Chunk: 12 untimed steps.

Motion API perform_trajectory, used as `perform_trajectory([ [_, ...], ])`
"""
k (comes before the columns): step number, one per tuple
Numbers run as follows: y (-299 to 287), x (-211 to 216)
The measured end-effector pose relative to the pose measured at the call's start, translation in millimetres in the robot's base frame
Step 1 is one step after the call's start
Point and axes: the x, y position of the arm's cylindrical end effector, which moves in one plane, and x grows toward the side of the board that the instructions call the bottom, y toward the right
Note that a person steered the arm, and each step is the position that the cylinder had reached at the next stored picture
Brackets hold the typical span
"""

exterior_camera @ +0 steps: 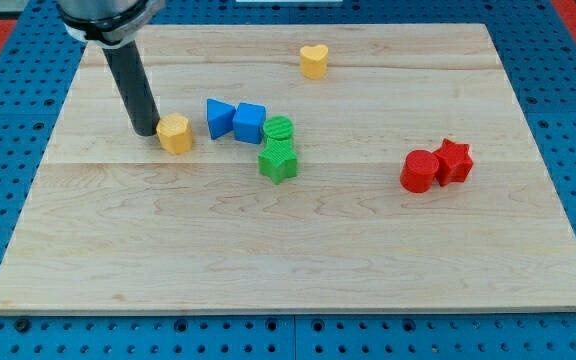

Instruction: Move the yellow heart to the bottom left of the yellow hexagon

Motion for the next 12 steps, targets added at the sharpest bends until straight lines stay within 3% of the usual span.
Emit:
perform_trajectory([
  [1,5,4],
  [2,5,-19],
  [4,71,-172],
  [5,125,-200],
  [6,248,-184],
  [7,291,-156],
  [9,221,-110],
  [11,235,-142],
  [12,175,-144],
])
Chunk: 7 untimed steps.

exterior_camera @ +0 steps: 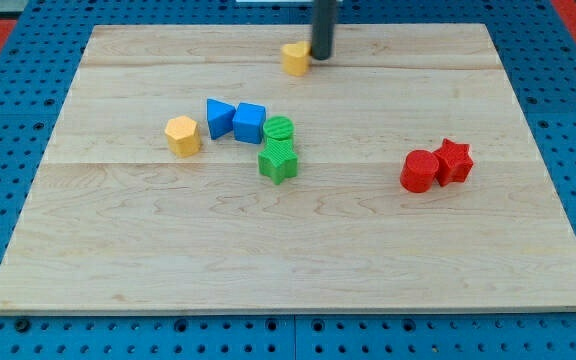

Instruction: Move the yellow heart to the bottom left of the yellow hexagon

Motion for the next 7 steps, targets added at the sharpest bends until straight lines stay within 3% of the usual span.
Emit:
perform_trajectory([
  [2,-153,36],
  [3,-199,66],
  [5,-180,47],
  [7,-170,67],
])
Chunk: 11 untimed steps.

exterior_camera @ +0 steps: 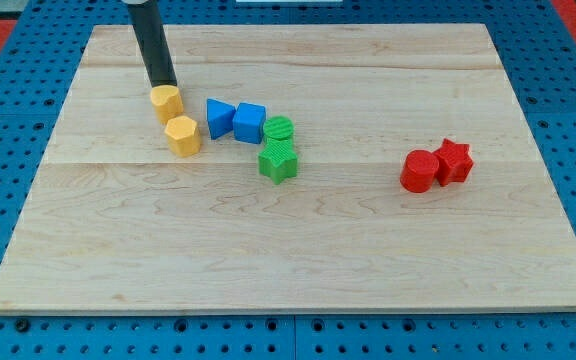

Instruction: Move the yellow heart to the bottom left of the yellow hexagon

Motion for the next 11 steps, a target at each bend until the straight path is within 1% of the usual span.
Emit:
perform_trajectory([
  [1,21,-2],
  [2,20,17],
  [3,1,29],
  [6,-46,31],
  [8,-50,39],
  [9,-57,59],
  [10,-51,71],
  [11,-73,64],
])
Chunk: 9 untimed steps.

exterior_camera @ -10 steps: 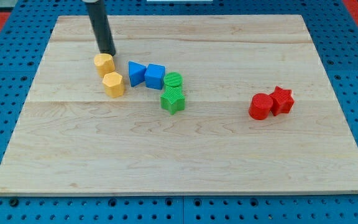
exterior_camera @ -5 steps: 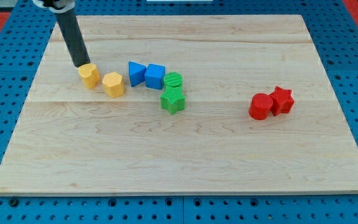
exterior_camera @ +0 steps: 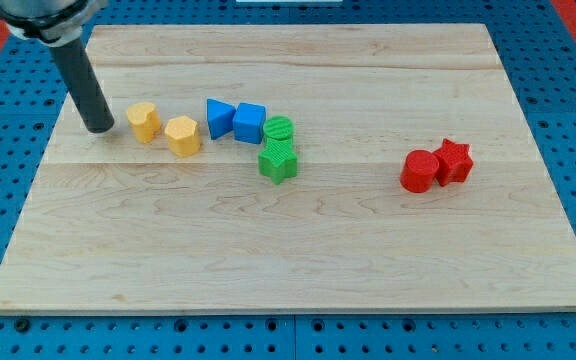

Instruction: Move the yellow heart to the bottom left of the yellow hexagon

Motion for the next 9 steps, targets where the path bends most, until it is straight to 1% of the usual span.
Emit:
perform_trajectory([
  [1,19,-41],
  [2,77,-38],
  [3,92,-26],
  [6,29,29],
  [8,-31,-5],
  [9,-71,9],
])
